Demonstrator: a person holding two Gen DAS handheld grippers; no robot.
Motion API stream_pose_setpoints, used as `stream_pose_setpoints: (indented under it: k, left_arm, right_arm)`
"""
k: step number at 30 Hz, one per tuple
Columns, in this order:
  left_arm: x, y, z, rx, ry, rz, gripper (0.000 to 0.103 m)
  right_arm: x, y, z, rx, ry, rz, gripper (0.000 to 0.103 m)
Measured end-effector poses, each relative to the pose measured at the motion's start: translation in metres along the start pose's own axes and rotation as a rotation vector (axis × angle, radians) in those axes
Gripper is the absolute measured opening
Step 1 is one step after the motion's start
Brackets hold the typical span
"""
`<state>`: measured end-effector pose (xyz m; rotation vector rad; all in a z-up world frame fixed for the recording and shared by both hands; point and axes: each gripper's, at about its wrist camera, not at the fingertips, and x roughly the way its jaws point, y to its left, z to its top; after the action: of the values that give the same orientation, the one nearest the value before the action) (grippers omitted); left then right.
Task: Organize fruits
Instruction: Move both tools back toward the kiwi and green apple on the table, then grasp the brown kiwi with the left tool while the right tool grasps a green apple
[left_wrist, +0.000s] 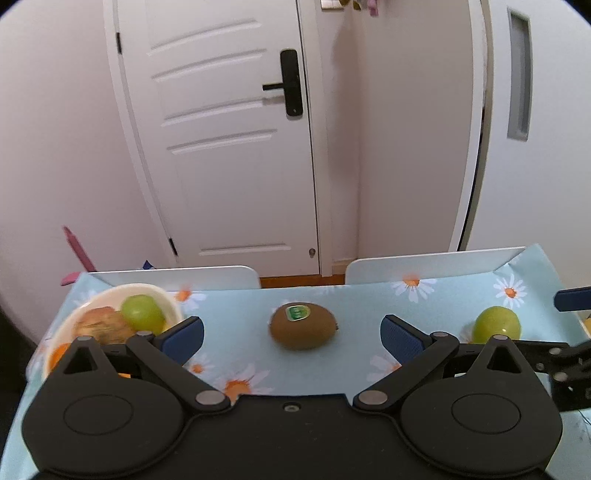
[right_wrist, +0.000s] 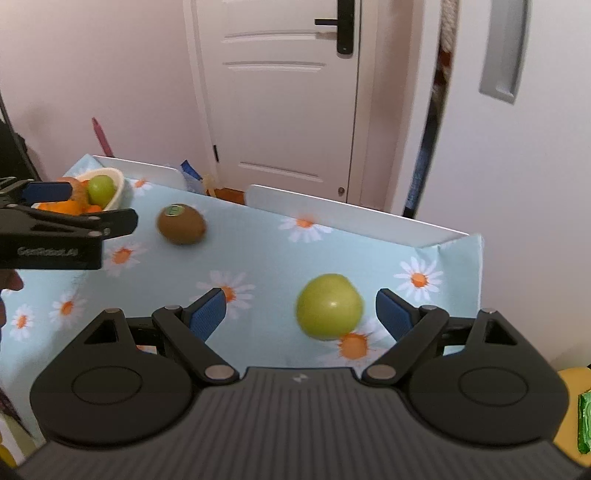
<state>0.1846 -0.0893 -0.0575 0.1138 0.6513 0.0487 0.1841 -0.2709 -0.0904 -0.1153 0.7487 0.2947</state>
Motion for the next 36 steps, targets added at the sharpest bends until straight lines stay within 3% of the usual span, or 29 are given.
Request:
stream_pose_setpoints:
  k: [7, 16, 20, 24, 26, 29, 36]
  left_arm:
    - [0.055, -0.014, -0.004, 0.009, 0.037, 0.031, 0.103]
    - [0.100, -0.020, -0.014, 0.033, 0.084, 0.057, 0.094]
    - [0.108, -0.017, -0.014, 0.022, 0.095, 0.058, 0.089]
    - [0.113, -0.018, -0.014, 0.031, 0.109, 0.055, 0.076]
    - [0.112, -0.020, -0.013, 0.040, 0.106, 0.063, 0.072]
    - [0.111, -0.019, -0.013, 0.037, 0.110, 0.058, 0.071]
    - [0.103, -0.022, -0.014, 0.045, 0.118, 0.050, 0.070]
  right_arm:
    - [0.027, -0.020, -0.009, 0.031, 0.019, 0.016, 0.102]
    - [0.050, -0.029, -0.019, 0.048, 0.046, 0.039, 0.100]
    - [0.055, -0.030, -0.019, 0.056, 0.054, 0.044, 0.099]
    - [0.058, -0.029, -0.020, 0.053, 0.062, 0.066, 0.097]
    - [0.059, -0.028, -0.020, 0.051, 0.065, 0.066, 0.091]
    - [0.061, -0.027, -0.019, 0.053, 0.074, 0.069, 0.084]
    - [0.063, -0.025, -0.017, 0.048, 0.061, 0.053, 0.083]
